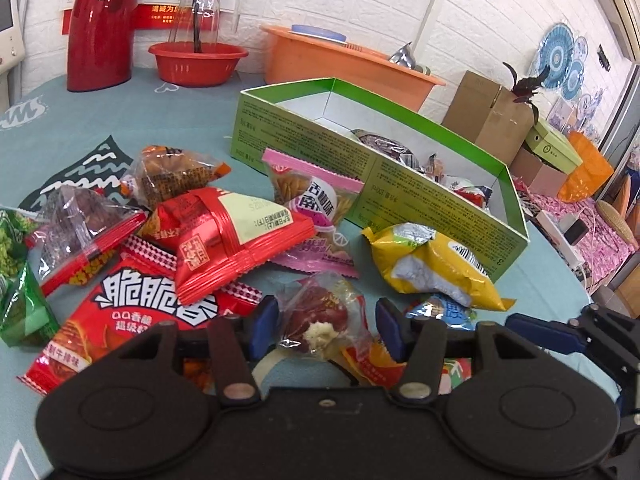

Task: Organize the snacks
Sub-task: 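Move both grippers back over the snack pile toward the next packet, then grasp the small blue packet with the right gripper, then carry the blue packet over the green box and open the right gripper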

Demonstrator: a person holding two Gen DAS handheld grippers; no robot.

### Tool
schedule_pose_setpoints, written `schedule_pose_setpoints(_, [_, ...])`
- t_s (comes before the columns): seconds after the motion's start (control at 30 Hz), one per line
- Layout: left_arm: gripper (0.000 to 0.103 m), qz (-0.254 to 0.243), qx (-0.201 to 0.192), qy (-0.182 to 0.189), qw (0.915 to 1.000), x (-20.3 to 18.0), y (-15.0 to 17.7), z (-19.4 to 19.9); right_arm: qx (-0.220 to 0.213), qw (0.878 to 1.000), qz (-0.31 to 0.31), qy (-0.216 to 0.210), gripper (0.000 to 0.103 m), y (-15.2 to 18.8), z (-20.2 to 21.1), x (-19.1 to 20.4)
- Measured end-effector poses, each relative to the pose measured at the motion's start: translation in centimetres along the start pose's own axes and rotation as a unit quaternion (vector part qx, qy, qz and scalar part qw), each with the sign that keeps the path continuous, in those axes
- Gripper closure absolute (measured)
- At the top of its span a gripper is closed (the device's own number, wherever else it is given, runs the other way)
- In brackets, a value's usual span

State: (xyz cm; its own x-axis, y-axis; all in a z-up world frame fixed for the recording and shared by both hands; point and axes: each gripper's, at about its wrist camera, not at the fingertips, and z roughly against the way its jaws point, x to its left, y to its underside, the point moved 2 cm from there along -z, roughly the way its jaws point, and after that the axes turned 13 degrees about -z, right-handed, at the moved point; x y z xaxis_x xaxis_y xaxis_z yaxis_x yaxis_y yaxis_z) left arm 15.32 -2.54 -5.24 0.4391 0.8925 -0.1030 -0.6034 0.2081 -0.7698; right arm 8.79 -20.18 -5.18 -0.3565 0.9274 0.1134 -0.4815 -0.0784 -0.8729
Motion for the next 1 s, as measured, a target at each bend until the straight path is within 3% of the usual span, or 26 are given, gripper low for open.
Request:
schedule_pose_setpoints(0.2, [0.029,0.012,0.005,0.012,0.9998,0.7,0.2,-0.2,0.017,0.999,-0.033,-0.018,0.008,-1.1,-2.3,-0.5])
schedule_pose_setpoints(0.4, [0.027,0.010,0.002,0.004,0.9999,0.8,0.0,-0.4,0.021,0.999,-0.036,0.004,0.009,-1.5,-4.7,-0.8])
schedule_pose_setpoints(0.47, [0.028,0.002,0.003,0.001,1.0000,0.6,-0.1,-0.6,0.028,0.998,-0.059,-0.001,0.042,-1.6,-4.8,-1.3])
schedule_pose_setpoints(0.57, [0.034,-0.002,0.008,0.009,0.9999,0.3,-0.2,-0.5,0.029,0.998,-0.058,-0.002,0.063,-1.3,-4.1,-1.3])
schedule_pose_setpoints(0.6, [0.035,-0.005,0.008,0.012,0.9999,0.2,-0.2,-0.3,0.025,0.998,-0.054,-0.007,0.065,-1.3,-3.6,-1.1])
schedule_pose_setpoints(0.9, [0.035,-0.024,-0.050,0.027,0.9981,-1.2,-2.1,4.6,-0.041,0.996,-0.047,-0.056,0.066,-3.0,2.2,-0.1])
schedule_pose_setpoints(1.0, [0.034,-0.028,-0.079,0.028,0.9961,-1.7,-4.2,5.8,-0.076,0.995,-0.045,-0.048,0.066,-4.7,3.1,-0.5])
